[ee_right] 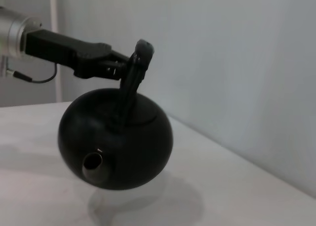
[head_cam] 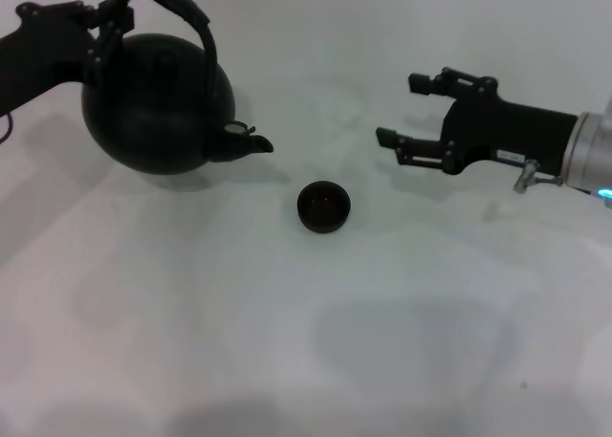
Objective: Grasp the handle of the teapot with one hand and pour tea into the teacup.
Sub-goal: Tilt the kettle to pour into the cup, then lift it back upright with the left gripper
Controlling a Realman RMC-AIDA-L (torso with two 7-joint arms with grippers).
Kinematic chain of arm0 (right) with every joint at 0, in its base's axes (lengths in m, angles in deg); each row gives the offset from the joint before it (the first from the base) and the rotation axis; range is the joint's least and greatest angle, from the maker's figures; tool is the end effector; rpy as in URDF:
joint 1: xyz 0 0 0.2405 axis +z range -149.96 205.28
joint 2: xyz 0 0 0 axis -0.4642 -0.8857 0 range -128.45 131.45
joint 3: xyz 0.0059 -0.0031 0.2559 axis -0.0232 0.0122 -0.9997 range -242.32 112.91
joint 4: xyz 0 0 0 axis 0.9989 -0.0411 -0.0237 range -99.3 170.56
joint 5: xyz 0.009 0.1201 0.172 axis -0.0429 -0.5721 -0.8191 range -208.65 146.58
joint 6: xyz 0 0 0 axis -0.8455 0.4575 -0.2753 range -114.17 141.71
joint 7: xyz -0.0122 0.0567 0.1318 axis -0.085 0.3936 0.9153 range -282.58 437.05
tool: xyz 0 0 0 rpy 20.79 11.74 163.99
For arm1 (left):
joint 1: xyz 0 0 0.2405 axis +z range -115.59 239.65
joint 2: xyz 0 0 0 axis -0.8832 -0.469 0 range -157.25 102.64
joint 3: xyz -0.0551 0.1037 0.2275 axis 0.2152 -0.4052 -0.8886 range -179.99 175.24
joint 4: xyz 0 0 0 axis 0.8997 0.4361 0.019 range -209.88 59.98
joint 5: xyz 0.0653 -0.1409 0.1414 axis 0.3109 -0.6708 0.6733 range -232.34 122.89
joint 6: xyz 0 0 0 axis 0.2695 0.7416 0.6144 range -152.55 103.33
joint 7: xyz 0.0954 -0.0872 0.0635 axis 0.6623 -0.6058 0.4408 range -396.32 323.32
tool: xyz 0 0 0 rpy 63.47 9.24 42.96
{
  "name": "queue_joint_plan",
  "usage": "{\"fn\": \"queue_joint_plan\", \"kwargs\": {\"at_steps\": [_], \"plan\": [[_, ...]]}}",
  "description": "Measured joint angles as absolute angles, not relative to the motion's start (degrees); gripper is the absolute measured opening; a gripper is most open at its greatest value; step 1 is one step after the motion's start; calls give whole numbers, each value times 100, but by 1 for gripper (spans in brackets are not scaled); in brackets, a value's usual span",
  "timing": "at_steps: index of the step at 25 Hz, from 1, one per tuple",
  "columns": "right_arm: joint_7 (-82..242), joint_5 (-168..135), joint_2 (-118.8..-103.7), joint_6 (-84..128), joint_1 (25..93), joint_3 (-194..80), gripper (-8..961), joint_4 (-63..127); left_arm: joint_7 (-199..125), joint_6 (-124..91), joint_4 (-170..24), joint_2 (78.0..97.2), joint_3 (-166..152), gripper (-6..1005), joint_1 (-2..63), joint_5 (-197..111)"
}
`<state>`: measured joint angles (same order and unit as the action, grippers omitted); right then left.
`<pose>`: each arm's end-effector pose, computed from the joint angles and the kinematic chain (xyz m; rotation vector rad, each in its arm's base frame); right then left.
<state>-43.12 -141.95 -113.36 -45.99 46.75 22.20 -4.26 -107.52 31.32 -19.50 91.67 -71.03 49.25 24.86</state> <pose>0.2672 0.3265 -0.0409 -2.5506 0.3373 0.5893 -0.2743 0.3463 0.0297 -2.2173 -0.4545 -0.6065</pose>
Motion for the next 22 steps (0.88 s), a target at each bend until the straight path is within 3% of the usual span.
{"fn": "queue_joint_plan", "kwargs": {"at_steps": [22], "plan": [[-4682,-14434,-11325,-6385,4616,-581,851,874,-13264,2221,-195,9167,-8381,115,4793,5307]]}}
